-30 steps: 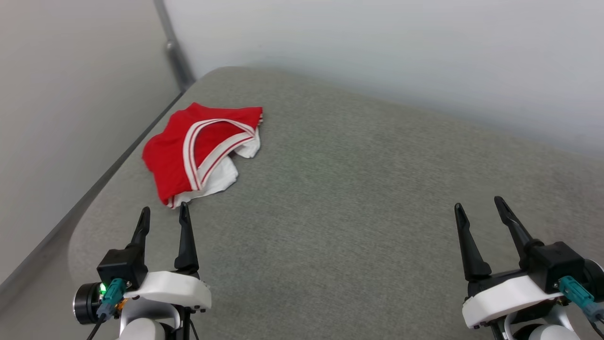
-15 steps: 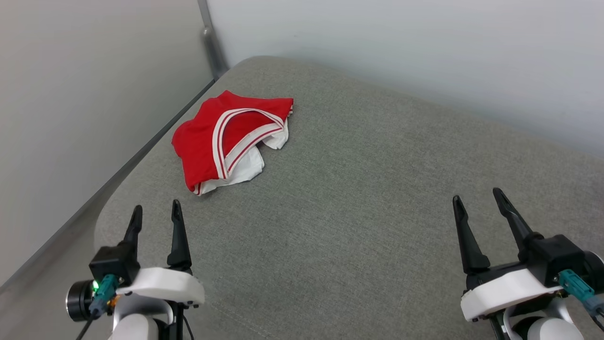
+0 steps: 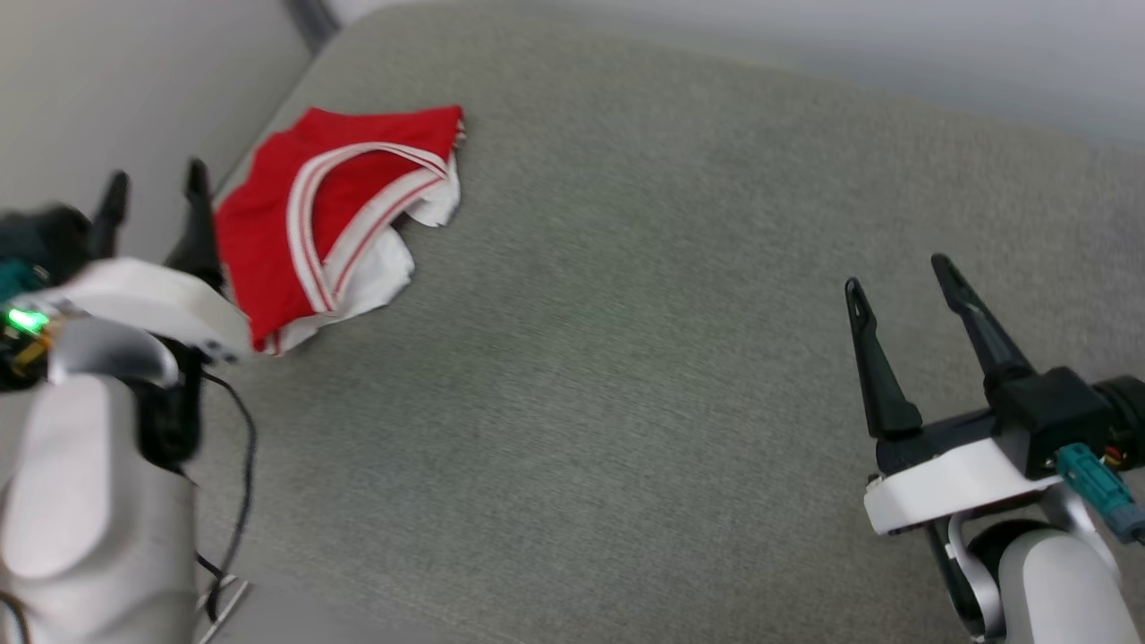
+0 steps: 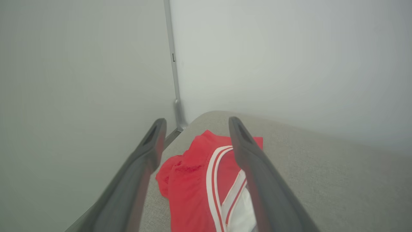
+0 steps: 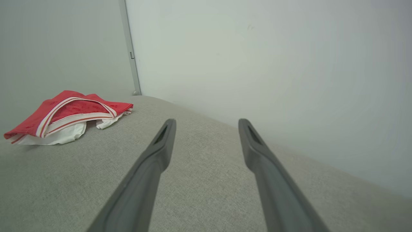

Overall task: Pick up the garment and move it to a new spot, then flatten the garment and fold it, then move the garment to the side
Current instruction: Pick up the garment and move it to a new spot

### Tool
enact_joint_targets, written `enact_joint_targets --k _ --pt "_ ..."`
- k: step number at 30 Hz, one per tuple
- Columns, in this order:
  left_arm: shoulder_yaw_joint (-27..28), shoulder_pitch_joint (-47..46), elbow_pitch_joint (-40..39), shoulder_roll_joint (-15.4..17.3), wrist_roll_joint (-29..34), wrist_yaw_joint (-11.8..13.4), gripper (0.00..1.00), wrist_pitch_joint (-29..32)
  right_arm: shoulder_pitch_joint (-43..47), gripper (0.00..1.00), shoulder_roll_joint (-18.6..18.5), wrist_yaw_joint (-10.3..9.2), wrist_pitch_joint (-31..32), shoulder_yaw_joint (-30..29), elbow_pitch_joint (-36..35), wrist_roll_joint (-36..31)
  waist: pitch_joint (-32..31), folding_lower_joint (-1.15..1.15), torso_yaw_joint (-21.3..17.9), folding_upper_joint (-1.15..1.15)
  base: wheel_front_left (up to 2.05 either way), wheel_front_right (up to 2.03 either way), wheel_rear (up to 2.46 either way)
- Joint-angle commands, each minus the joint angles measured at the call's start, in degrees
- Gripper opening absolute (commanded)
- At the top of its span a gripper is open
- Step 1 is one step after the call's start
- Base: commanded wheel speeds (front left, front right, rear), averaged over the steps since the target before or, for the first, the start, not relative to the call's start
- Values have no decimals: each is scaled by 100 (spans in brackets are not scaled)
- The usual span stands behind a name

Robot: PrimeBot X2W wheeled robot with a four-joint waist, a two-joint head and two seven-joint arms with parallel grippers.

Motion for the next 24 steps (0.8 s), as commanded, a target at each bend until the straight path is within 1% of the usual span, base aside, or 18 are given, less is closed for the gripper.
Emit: enact_joint_targets --k 1,5,8,11,14,17,20,22,23,24 --pt "27 -348 113 193 -130 -89 100 415 -174 100 1 -2 -12 -22 -66 -44 565 -1 -472 0 0 0 0" --pt "23 -889 409 768 -376 -249 100 1522 -366 100 0 -2 -55 11 -156 -104 1017 -1 -796 0 0 0 0" --pt "-13 -1205 696 1142 -705 -337 100 2466 -500 100 1 -2 -98 -9 -190 -94 1324 -1 -970 0 0 0 0" --pt "-51 -1412 961 1452 -1036 -372 100 3246 -598 100 1 -2 -169 -30 -161 -89 1561 -1 -1095 0 0 0 0" --pt "-84 -1537 1251 1681 -1310 -377 100 3938 -707 100 1 -2 -237 -24 -108 -61 1744 -1 -1191 0 0 0 0" --pt "-97 -1557 1577 1811 -1465 -378 100 4471 -807 100 1 -2 -296 -5 -42 -19 1866 -1 -1272 0 0 0 0" --pt "-93 -1509 1869 1803 -1645 -382 100 4859 -854 100 1 -2 -352 -4 17 26 1899 -1 -1322 0 0 0 0" --pt "-87 -1426 2063 1717 -1742 -358 100 5047 -876 100 1 -2 -375 -16 53 34 1894 -1 -1342 0 0 0 0" --pt "-89 -1402 2126 1702 -1756 -349 79 5085 -887 100 1 -2 -379 -29 70 38 1884 -1 -1349 0 0 0 0" --pt "-75 -1402 2158 1706 -1774 -346 0 5052 -900 100 1 -2 -384 -37 89 48 1871 -1 -1355 0 0 0 0"
